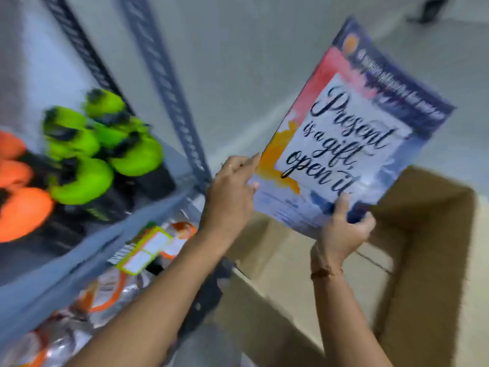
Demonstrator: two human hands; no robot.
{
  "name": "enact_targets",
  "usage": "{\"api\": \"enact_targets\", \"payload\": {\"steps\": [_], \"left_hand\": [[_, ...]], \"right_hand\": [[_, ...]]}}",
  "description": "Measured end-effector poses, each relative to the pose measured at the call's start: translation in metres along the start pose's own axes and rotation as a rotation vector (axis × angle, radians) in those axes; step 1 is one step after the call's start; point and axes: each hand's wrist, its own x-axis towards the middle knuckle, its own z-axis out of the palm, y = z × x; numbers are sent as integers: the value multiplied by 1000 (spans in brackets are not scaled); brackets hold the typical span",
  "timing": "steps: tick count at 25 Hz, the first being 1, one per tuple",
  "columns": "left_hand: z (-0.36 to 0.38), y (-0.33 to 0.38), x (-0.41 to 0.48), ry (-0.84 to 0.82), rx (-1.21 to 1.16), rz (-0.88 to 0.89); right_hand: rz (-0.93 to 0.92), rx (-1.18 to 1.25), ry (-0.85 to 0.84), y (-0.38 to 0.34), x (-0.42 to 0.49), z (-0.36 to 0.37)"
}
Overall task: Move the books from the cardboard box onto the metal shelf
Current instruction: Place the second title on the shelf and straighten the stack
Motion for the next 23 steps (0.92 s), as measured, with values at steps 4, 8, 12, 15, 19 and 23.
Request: {"api": "enact_targets", "payload": {"steps": [4, 8, 12, 15, 19, 23], "left_hand": [[-160, 13, -21, 700, 177, 122], [-288, 25, -32, 1013, 304, -5], [-376, 23, -9, 900, 495, -359], [-405, 4, 16, 705, 604, -556], [-405, -18, 22, 437, 512, -760], [-403, -18, 27, 458, 449, -739]], "right_hand": [[-347, 326, -492, -114, -102, 73], [-623, 498, -775, -212, -200, 130], [-838, 307, -987, -279, -253, 185], [-1004, -134, -1177, -294, -270, 235], [-1095, -559, -1286, -268, -273, 253], [-1012, -483, -1313, -271, -272, 245]]}}
